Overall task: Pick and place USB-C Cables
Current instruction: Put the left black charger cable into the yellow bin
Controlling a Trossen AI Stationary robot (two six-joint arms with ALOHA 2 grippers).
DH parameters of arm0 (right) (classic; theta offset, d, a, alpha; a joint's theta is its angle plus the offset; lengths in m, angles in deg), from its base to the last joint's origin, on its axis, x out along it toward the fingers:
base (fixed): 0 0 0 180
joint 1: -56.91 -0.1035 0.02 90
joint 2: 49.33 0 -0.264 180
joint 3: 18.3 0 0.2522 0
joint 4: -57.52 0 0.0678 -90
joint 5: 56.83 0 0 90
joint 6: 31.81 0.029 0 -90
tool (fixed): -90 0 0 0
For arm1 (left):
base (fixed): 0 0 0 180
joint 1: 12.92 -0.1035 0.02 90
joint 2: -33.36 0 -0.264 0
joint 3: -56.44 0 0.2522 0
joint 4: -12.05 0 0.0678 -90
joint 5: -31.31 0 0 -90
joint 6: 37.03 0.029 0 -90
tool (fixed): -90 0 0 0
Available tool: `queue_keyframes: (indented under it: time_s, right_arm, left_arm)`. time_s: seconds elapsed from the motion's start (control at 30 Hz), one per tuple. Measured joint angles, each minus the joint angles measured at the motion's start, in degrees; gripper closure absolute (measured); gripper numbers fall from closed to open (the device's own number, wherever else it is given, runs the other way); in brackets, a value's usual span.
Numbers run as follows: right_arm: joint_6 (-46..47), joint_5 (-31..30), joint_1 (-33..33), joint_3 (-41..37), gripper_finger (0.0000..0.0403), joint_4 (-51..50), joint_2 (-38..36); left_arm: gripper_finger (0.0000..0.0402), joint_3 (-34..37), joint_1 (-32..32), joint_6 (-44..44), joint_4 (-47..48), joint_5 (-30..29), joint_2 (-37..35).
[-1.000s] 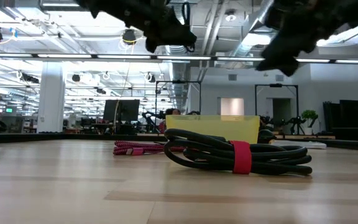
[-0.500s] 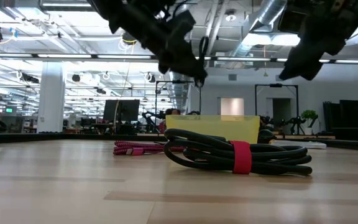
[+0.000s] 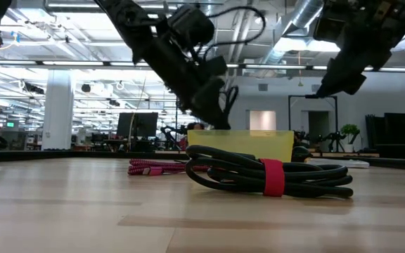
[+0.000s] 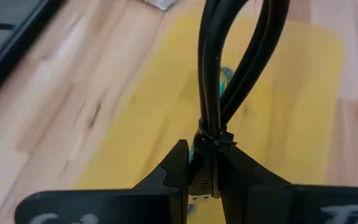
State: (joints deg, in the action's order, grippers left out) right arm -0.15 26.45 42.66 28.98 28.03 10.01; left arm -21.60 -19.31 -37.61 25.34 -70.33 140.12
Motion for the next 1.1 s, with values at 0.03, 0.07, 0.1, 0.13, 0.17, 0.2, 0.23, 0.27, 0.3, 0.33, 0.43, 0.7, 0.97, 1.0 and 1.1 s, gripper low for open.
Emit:
queue_keyframes:
  time_s: [0.03, 0.07, 0.1, 0.13, 0.17, 0.2, 0.23, 0.27, 0.3, 0.33, 0.43, 0.7, 0.97, 1.0, 1.1]
  right_arm:
    - [0.12, -0.02, -0.01, 0.0, 0.0236, -0.09, 0.01]
    - [0.27, -0.02, -0.01, 0.0, 0.0236, -0.07, -0.05]
    - [0.42, -0.02, -0.01, 0.0, 0.0236, 0.35, -0.08]
    - [0.47, -0.02, -0.01, 0.07, 0.0236, 0.57, -0.06]
    - [0.47, -0.02, -0.01, 0.05, 0.0236, 0.47, -0.06]
    - [0.47, -0.02, -0.01, 0.04, 0.0236, 0.58, -0.04]
    - [0.46, -0.02, -0.01, 0.04, 0.0235, 0.86, -0.01]
    - [0.45, -0.02, -0.01, 0.04, 0.0235, 0.88, -0.01]
    - [0.45, -0.02, -0.01, 0.04, 0.0235, 0.93, -0.01]
    - [0.45, -0.02, -0.01, 0.04, 0.0235, 1.03, 0.01]
    - [0.45, -0.02, 0.01, 0.04, 0.0235, 1.16, 0.01]
    - [0.45, -0.02, -0.01, 0.04, 0.0235, 0.92, 0.01]
    - [0.43, -0.02, -0.01, 0.04, 0.0235, 0.68, 0.01]
    - [0.41, -0.02, -0.01, 0.04, 0.0235, 0.63, 0.01]
    - [0.41, 0.0, -0.03, 0.04, 0.0235, 0.72, 0.01]
  left_arm:
    - [0.037, -0.13, 0.0, -0.06, 0.46, -0.02, 0.53]
    - [0.037, -0.13, 0.0, -0.26, 1.56, -0.31, 1.07]
    - [0.037, -0.52, 0.0, -0.33, 1.39, -0.82, 1.89]
    - [0.037, -0.97, 0.0, -0.35, 1.31, -0.91, 2.5]
    - [0.0369, -1.24, 0.0, -0.33, 1.72, -1.13, 3.03]
    - [0.0368, -1.85, 0.0, -0.25, 1.34, -1.27, 3.78]
    - [0.0368, -2.27, 0.0, -0.19, 1.33, -1.16, 4.21]
    - [0.0368, -2.27, 0.0, -0.13, 2.57, -1.27, 4.38]
    - [0.0368, -2.79, 0.0, 0.06, 2.04, -1.52, 5.23]
    - [0.0368, -3.34, 0.0, 0.2, 1.79, -1.59, 5.81]
    - [0.0367, -4.84, 0.0, 0.51, 4.27, -2.67, 6.9]
    - [0.0364, -7.82, 0.0, 0.87, 6.94, -3.51, 10.51]
    - [0.0301, -9.38, 0.29, 2.99, 7.98, -5.64, 10.94]
    - [0.0287, -9.7, 0.35, 3.11, 8.07, -5.63, 10.96]
    - [0.0244, -10.39, 0.67, 3.17, 7.75, -5.74, 10.96]
